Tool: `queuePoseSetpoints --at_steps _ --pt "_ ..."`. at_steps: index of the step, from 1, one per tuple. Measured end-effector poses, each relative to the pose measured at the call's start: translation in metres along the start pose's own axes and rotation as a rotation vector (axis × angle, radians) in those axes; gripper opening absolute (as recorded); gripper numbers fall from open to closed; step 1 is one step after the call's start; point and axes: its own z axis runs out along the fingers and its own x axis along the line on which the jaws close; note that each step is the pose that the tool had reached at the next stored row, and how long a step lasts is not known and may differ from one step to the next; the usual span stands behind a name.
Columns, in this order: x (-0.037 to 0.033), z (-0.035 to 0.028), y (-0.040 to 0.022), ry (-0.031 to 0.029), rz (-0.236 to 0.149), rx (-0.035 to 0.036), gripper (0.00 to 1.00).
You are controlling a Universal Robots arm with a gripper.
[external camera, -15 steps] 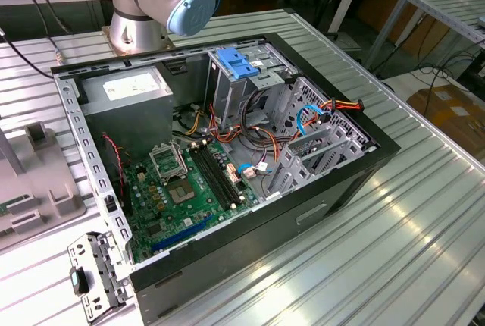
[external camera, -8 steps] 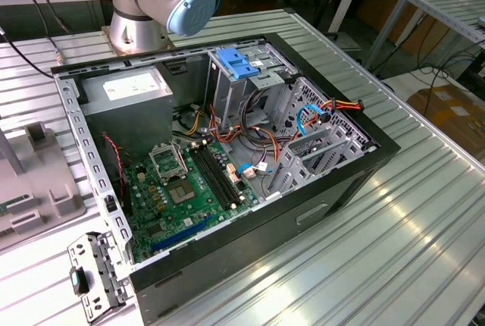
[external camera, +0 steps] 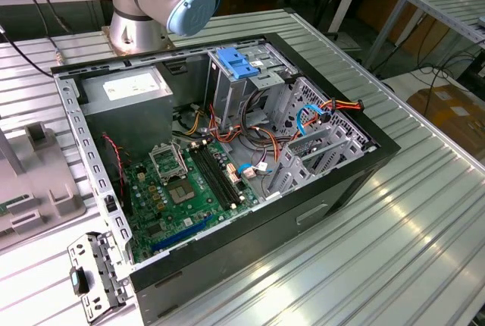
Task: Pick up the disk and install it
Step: 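Pick up the disk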
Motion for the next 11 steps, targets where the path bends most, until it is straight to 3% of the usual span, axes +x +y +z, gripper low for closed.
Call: queuePoseSetpoints --at_steps 11 --pt "-0.0002 -0.0054 0.0002 -0.0007 0.000 0.0001 0.37"
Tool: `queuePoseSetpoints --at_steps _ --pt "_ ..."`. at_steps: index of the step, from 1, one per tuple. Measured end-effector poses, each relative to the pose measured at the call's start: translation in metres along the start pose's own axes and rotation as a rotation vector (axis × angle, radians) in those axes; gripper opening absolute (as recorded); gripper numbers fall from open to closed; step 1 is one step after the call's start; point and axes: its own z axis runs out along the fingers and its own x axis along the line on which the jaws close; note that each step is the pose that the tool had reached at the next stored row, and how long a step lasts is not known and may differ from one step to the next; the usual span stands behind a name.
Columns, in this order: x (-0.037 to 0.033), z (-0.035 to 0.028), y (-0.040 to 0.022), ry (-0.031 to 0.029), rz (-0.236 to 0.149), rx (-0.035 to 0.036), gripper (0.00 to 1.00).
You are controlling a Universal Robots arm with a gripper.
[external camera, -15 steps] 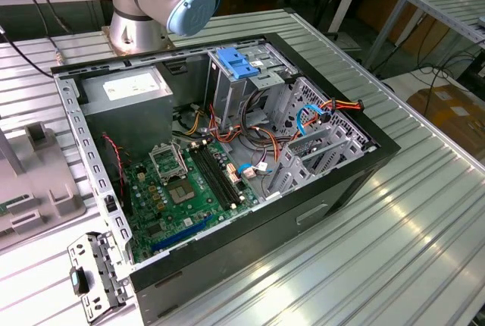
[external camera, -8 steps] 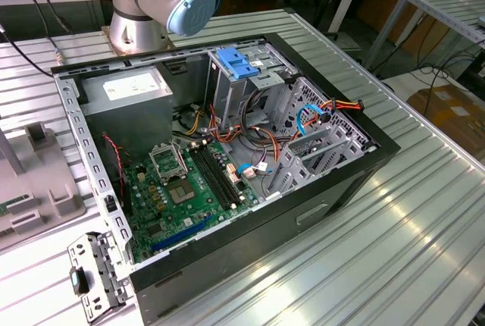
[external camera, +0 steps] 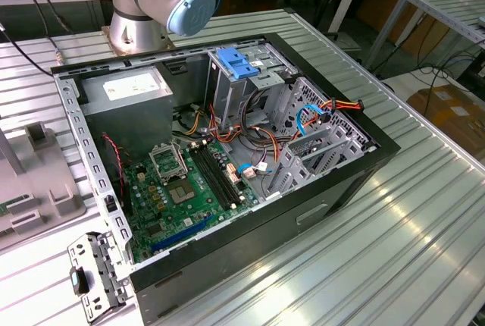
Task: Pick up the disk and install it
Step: 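Pick up the disk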
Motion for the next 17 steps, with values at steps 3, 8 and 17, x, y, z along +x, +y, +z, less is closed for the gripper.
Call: queuePoseSetpoints --at_steps 3,8,17 --pt "-0.0001 -0.0011 0.0001 0.0000 0.000 0.0001 0.37" --pt "-0.0001 -0.0032 0.0002 0.0000 0.000 0.0000 0.37" --pt "-0.0003 -0.0067 0.0003 -0.0001 0.000 0.0001 0.37"
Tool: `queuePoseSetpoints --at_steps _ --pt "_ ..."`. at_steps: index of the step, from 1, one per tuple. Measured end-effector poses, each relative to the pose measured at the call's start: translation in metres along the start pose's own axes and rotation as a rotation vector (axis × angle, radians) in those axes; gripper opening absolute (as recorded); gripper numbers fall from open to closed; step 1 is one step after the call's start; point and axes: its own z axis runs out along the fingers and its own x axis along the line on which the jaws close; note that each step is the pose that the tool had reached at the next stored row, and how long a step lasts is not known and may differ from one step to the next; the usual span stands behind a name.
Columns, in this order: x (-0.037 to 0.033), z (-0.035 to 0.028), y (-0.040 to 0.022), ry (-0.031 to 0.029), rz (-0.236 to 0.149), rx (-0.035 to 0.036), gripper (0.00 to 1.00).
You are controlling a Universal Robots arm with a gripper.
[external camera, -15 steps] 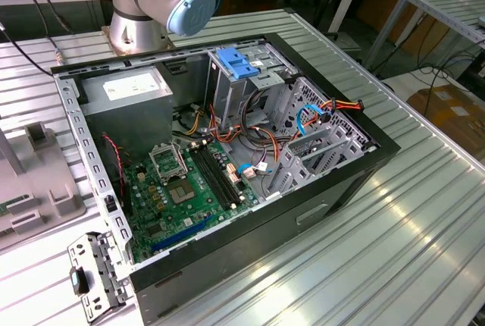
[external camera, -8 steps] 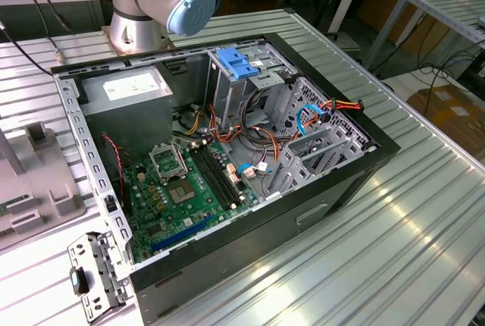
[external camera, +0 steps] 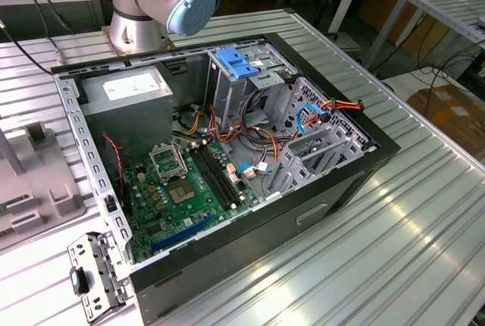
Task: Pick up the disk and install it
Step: 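Pick up the disk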
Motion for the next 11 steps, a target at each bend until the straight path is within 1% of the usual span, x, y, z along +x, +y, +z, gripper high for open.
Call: queuePoseSetpoints --at_steps 11 --pt "-0.0002 -0.0053 0.0002 0.0000 0.000 -0.0001 0.37"
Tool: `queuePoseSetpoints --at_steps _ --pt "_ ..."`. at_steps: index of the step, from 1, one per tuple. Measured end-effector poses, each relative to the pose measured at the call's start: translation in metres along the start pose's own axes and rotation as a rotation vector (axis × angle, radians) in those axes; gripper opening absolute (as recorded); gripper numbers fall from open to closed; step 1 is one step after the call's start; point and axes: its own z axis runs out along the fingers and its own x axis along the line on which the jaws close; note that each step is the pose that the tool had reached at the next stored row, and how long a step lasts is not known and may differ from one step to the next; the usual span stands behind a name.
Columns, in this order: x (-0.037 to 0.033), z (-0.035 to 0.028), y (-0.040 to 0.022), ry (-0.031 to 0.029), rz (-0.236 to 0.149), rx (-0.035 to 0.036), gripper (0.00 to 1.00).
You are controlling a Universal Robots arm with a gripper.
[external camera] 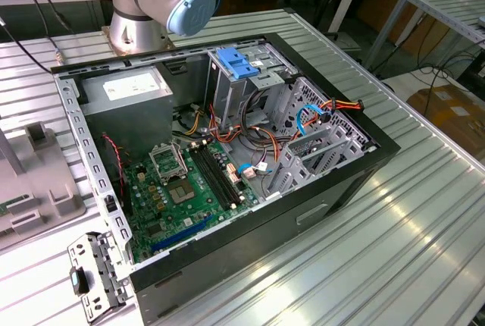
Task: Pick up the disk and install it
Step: 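Pick up the disk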
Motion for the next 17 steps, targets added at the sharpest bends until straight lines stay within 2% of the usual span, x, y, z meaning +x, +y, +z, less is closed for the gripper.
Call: queuePoseSetpoints --at_steps 9,17 --pt "-0.0003 -0.0082 0.0004 0.0000 0.000 0.0000 0.37" --pt "-0.0005 -0.0126 0.0006 0.0000 0.000 0.0002 0.37"
